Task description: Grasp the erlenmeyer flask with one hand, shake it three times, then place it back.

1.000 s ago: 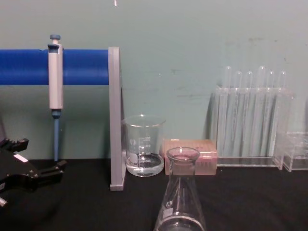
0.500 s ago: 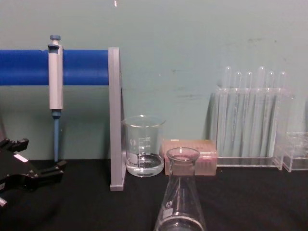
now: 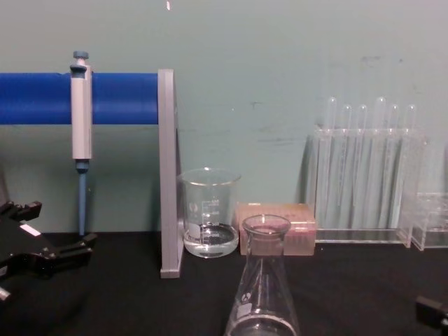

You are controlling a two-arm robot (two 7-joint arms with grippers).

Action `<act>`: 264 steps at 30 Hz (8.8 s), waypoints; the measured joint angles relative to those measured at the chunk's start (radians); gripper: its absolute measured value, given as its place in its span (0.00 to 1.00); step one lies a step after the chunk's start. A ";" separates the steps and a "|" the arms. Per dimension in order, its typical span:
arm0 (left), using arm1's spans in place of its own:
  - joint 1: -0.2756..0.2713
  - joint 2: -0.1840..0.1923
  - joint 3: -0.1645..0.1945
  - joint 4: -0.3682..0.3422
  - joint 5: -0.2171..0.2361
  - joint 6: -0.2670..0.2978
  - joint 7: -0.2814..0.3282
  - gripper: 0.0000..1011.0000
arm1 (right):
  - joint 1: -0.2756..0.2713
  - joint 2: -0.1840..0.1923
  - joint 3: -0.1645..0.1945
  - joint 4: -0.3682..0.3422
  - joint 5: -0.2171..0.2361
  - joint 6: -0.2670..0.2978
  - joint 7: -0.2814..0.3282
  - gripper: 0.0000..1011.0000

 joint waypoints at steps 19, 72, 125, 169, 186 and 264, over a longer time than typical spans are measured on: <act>0.000 0.000 0.000 0.000 0.000 0.000 0.000 0.99 | 0.118 -0.094 -0.052 0.111 0.016 0.005 0.164 0.99; 0.000 0.000 0.000 0.000 0.000 0.000 0.000 0.99 | 0.404 -0.307 -0.197 0.365 -0.040 0.049 0.254 0.99; 0.000 0.000 0.000 0.000 0.000 0.000 0.000 0.99 | 0.437 -0.345 -0.210 0.397 -0.066 0.050 0.226 0.64; 0.000 0.000 0.000 0.000 0.000 0.000 0.000 0.99 | 0.404 -0.329 -0.179 0.298 -0.054 0.069 0.197 0.45; 0.000 0.000 0.000 0.000 0.000 0.000 0.000 0.99 | 0.391 -0.318 -0.158 0.244 -0.039 0.083 0.176 0.45; 0.000 0.000 0.000 0.000 0.000 0.000 0.000 0.99 | 0.278 -0.349 -0.074 0.154 -0.171 0.037 -0.070 0.45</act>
